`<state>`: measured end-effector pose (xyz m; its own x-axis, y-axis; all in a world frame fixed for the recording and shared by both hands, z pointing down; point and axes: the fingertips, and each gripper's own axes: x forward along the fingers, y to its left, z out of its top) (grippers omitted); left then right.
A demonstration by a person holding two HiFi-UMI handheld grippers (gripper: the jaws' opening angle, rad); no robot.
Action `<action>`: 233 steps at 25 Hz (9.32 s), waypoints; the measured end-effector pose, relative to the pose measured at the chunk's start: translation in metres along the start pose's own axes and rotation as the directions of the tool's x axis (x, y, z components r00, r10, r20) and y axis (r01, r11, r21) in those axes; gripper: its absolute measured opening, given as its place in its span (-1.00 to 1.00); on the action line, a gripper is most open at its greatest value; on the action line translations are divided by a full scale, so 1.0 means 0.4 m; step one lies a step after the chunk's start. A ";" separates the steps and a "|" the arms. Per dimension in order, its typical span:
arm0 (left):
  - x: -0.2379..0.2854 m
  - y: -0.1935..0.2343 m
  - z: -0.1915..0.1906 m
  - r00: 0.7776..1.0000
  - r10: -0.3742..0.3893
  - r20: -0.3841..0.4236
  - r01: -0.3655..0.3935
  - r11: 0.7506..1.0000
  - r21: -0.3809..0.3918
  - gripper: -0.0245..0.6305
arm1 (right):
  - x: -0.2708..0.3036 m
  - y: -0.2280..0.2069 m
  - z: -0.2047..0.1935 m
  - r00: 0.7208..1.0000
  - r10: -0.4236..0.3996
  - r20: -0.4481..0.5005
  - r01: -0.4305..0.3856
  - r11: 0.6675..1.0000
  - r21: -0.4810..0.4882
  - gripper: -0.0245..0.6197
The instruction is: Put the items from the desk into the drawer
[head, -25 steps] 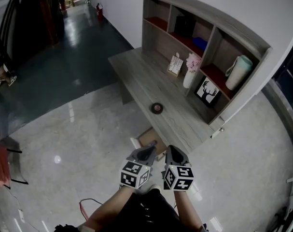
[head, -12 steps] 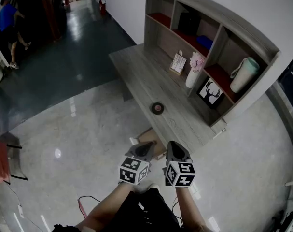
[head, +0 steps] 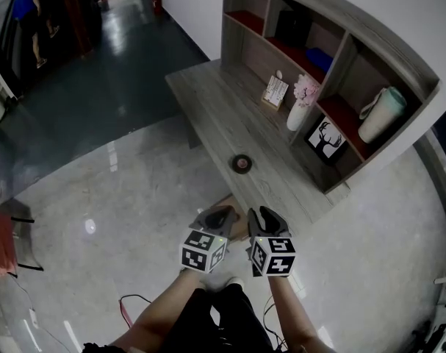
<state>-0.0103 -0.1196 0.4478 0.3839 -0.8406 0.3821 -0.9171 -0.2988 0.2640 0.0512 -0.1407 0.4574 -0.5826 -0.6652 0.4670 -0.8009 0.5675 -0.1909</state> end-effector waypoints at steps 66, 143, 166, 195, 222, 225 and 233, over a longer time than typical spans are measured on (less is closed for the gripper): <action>0.318 0.322 -0.085 0.998 0.058 -0.026 -0.060 0.994 -0.096 -0.90 | 0.660 -0.161 -0.080 0.923 0.014 -0.384 -0.103 0.972 -0.211 0.24; -0.068 0.008 0.019 0.999 0.003 0.044 -0.002 1.000 -0.027 -0.90 | 0.021 0.047 0.030 0.988 -0.023 -0.150 0.002 0.990 -0.140 0.22; -0.079 0.118 -0.115 0.997 0.062 -0.039 -0.065 0.994 -0.083 -0.90 | 0.091 0.124 -0.136 0.968 0.017 -0.251 -0.061 0.984 -0.168 0.22; 0.004 0.356 -0.311 0.982 0.164 -0.097 -0.179 0.967 -0.179 -0.90 | 0.365 0.149 -0.357 0.909 0.045 -0.414 -0.160 0.955 -0.249 0.22; 0.072 0.411 -0.424 0.978 0.170 -0.125 -0.195 0.953 -0.231 -0.90 | 0.479 0.101 -0.449 0.920 0.001 -0.393 -0.134 0.941 -0.311 0.22; 0.068 0.406 -0.423 0.977 0.170 -0.125 -0.196 0.953 -0.232 -0.90 | 0.476 0.110 -0.433 0.932 0.004 -0.363 -0.132 0.935 -0.329 0.22; 0.050 0.386 -0.408 0.979 0.169 -0.113 -0.192 0.952 -0.239 -0.90 | 0.454 0.122 -0.419 0.934 0.007 -0.357 -0.137 0.930 -0.342 0.22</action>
<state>-0.1266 -0.1089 0.6409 0.2328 -0.8225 0.5189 -0.9208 -0.0148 0.3897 -0.0707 -0.1526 0.6776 -0.5005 -0.4442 0.7431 -0.6173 0.7849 0.0534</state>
